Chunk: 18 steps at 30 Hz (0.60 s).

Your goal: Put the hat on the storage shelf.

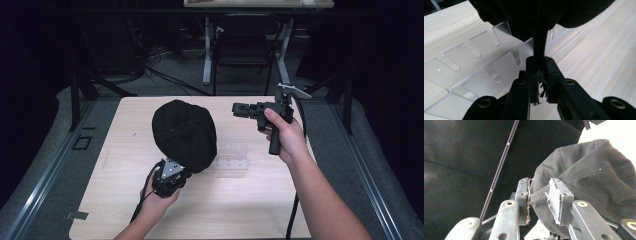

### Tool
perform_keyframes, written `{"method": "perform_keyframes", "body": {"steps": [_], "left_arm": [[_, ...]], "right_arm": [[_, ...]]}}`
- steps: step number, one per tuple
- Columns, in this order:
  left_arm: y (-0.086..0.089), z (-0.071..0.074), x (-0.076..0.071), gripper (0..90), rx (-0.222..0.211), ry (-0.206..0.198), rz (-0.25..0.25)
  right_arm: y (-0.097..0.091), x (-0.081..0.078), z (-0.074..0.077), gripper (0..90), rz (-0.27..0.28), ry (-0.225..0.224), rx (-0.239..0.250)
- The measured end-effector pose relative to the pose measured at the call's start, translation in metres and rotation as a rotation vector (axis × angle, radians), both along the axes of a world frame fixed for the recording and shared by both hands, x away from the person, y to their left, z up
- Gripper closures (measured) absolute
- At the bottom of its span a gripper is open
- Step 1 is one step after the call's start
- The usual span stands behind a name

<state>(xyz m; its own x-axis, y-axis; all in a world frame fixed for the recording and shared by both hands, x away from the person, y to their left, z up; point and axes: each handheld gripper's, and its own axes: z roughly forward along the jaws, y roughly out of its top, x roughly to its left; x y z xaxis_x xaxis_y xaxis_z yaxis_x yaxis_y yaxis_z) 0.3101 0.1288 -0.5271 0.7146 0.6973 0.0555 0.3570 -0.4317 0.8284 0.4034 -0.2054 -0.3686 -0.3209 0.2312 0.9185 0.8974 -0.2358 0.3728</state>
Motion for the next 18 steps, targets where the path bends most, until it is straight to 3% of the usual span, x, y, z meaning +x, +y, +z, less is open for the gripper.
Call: {"method": "perform_keyframes", "body": {"steps": [8,10,14,18], "left_arm": [[0.007,-0.005,-0.003,77.3,0.002,0.014,0.018],[0.010,-0.005,-0.004,75.8,0.000,0.027,0.026],[0.013,-0.003,-0.005,69.5,0.012,0.031,0.027],[0.027,0.003,-0.010,61.2,-0.019,0.042,0.055]], "right_arm": [[-0.007,-0.004,0.000,68.9,-0.026,-0.007,-0.008],[-0.009,-0.006,-0.001,68.5,-0.033,-0.028,-0.060],[-0.012,-0.009,-0.004,68.2,-0.040,-0.030,-0.079],[-0.017,-0.014,-0.007,67.6,-0.054,-0.039,-0.119]]}}
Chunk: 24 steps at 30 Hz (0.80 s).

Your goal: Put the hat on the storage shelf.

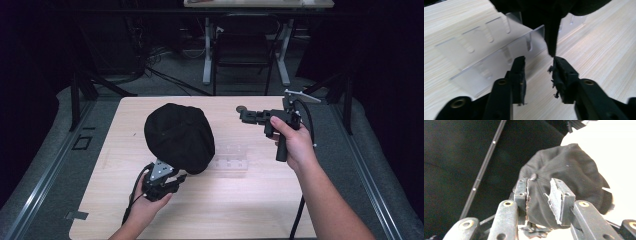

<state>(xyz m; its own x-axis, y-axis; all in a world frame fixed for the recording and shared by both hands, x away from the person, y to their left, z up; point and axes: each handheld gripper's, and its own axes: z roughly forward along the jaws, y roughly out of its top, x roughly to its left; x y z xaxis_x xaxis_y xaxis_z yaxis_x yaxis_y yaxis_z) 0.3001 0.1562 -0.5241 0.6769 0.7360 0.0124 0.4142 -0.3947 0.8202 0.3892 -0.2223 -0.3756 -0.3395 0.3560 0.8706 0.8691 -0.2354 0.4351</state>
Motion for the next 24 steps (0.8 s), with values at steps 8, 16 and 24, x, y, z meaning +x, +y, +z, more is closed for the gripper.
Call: {"method": "perform_keyframes", "body": {"steps": [8,16,24], "left_arm": [[0.031,0.003,-0.005,49.8,-0.042,0.047,0.065],[0.055,-0.005,-0.008,45.6,-0.077,0.027,0.095],[0.067,-0.018,-0.004,44.6,-0.069,0.041,0.143]], "right_arm": [[-0.009,-0.014,0.000,65.9,-0.032,-0.048,-0.114],[-0.013,-0.029,-0.010,63.7,-0.046,-0.078,-0.215],[-0.006,-0.042,-0.015,62.1,-0.079,-0.153,-0.345]]}}
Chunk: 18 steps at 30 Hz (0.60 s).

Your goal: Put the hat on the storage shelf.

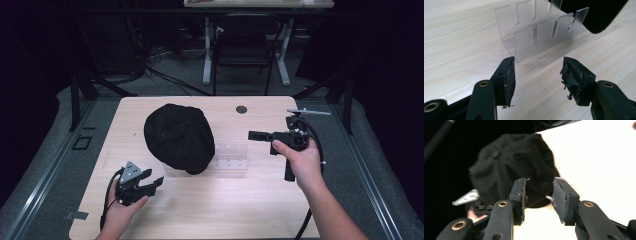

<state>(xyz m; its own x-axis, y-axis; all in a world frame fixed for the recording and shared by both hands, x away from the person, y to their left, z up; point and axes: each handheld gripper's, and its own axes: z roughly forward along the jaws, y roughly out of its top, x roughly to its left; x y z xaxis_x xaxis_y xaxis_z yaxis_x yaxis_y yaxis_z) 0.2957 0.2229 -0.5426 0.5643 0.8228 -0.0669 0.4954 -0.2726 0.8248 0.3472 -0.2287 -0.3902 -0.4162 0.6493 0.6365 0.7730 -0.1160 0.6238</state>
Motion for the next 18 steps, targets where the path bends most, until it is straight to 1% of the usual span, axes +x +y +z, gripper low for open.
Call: {"method": "perform_keyframes", "body": {"steps": [1,2,3,4,6,7,8,9,11,12,13,14,16,18], "left_arm": [[0.000,0.000,0.000,44.6,0.000,0.000,0.000],[0.001,-0.001,0.000,44.6,0.000,0.006,0.002],[0.001,-0.002,0.000,44.7,-0.004,0.004,0.008],[0.002,-0.003,0.001,44.8,-0.005,0.011,0.008],[0.003,-0.004,0.001,44.9,-0.006,0.016,0.014],[0.003,-0.005,0.001,45.0,-0.006,0.021,0.011],[0.003,-0.006,0.002,45.0,-0.009,0.017,0.015],[0.004,-0.006,0.002,45.1,-0.006,0.021,0.017],[0.004,-0.007,0.003,45.3,-0.010,0.024,0.019],[0.004,-0.008,0.003,45.3,-0.011,0.026,0.021],[0.005,-0.007,0.003,45.5,-0.013,0.029,0.020],[0.005,-0.008,0.004,45.5,-0.018,0.027,0.020],[0.005,-0.008,0.004,45.8,-0.021,0.029,0.021],[0.004,-0.008,0.004,45.9,-0.020,0.029,0.020]], "right_arm": [[0.000,0.000,0.000,62.1,0.000,0.000,0.000],[0.000,-0.002,-0.003,61.8,-0.006,-0.012,-0.024],[0.000,-0.005,-0.007,61.7,-0.012,-0.018,-0.040],[-0.001,-0.006,-0.009,61.7,-0.016,-0.023,-0.036],[-0.001,-0.008,-0.013,61.7,-0.015,-0.018,-0.033],[-0.002,-0.011,-0.016,61.7,-0.017,-0.021,-0.068],[-0.002,-0.012,-0.017,61.5,-0.027,-0.038,-0.083],[-0.003,-0.014,-0.019,61.4,-0.030,-0.047,-0.090],[-0.004,-0.017,-0.023,61.0,-0.030,-0.047,-0.084],[-0.005,-0.020,-0.025,60.9,-0.031,-0.048,-0.106],[-0.005,-0.022,-0.027,60.5,-0.035,-0.061,-0.136],[-0.006,-0.025,-0.030,60.2,-0.042,-0.077,-0.145],[-0.007,-0.029,-0.037,60.0,-0.046,-0.077,-0.159],[-0.007,-0.032,-0.044,59.5,-0.060,-0.090,-0.195]]}}
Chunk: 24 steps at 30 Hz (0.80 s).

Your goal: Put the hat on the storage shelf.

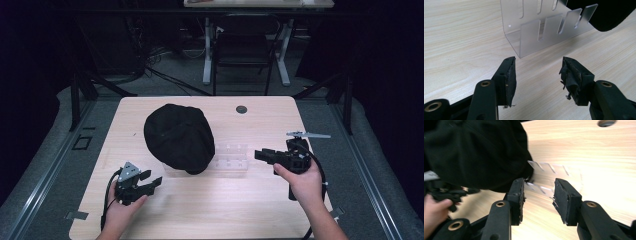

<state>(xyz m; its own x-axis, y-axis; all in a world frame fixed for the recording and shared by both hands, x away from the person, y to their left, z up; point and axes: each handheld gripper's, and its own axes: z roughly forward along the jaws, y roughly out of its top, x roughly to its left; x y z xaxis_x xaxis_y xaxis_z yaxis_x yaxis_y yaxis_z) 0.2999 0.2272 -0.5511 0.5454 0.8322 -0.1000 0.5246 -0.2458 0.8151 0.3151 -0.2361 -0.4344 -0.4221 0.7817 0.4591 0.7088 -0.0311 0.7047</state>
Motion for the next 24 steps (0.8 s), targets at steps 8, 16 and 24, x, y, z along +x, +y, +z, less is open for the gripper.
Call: {"method": "perform_keyframes", "body": {"steps": [8,16,24], "left_arm": [[0.002,0.001,0.000,45.9,0.001,-0.009,0.005],[0.002,0.001,0.001,46.1,-0.009,-0.020,0.010],[0.000,0.001,0.000,46.2,-0.001,-0.034,0.000]], "right_arm": [[-0.004,-0.017,-0.027,60.3,-0.035,-0.063,-0.096],[-0.015,-0.030,-0.064,58.7,-0.108,-0.094,-0.134],[-0.025,-0.035,-0.090,58.0,-0.151,-0.085,-0.143]]}}
